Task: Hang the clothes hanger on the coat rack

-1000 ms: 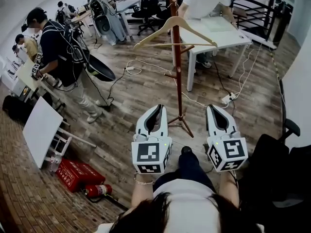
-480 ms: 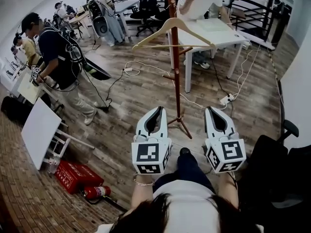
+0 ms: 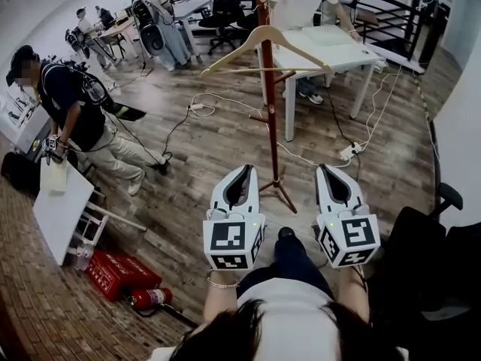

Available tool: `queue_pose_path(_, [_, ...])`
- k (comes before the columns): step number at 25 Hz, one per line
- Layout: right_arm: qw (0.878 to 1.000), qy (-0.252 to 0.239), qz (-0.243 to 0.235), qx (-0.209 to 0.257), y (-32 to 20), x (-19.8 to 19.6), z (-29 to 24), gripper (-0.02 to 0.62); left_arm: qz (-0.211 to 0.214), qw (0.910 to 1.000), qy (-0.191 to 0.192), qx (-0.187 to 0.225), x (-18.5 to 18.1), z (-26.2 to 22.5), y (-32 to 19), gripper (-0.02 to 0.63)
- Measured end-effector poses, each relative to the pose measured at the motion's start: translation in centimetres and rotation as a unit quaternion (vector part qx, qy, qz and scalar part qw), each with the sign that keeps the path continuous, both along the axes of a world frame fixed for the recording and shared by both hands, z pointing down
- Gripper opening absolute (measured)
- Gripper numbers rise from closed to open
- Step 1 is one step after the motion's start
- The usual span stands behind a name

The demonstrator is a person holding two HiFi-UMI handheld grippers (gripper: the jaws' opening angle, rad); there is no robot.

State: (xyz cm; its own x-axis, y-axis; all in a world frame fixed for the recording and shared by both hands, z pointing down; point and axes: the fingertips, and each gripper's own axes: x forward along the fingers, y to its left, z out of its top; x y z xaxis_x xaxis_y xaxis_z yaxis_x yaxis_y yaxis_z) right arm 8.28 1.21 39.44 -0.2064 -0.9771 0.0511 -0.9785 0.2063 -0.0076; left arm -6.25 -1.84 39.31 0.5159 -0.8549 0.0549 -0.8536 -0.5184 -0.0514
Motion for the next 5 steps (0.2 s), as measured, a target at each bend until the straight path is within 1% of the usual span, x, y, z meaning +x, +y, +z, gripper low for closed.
queue_pose_path(5, [1.000, 0.000, 0.000, -0.003, -0.51, 0.12, 0.14, 0.037, 0.004, 1.0000, -0.002, -0.003, 0.37, 0.14, -0.59, 0.023])
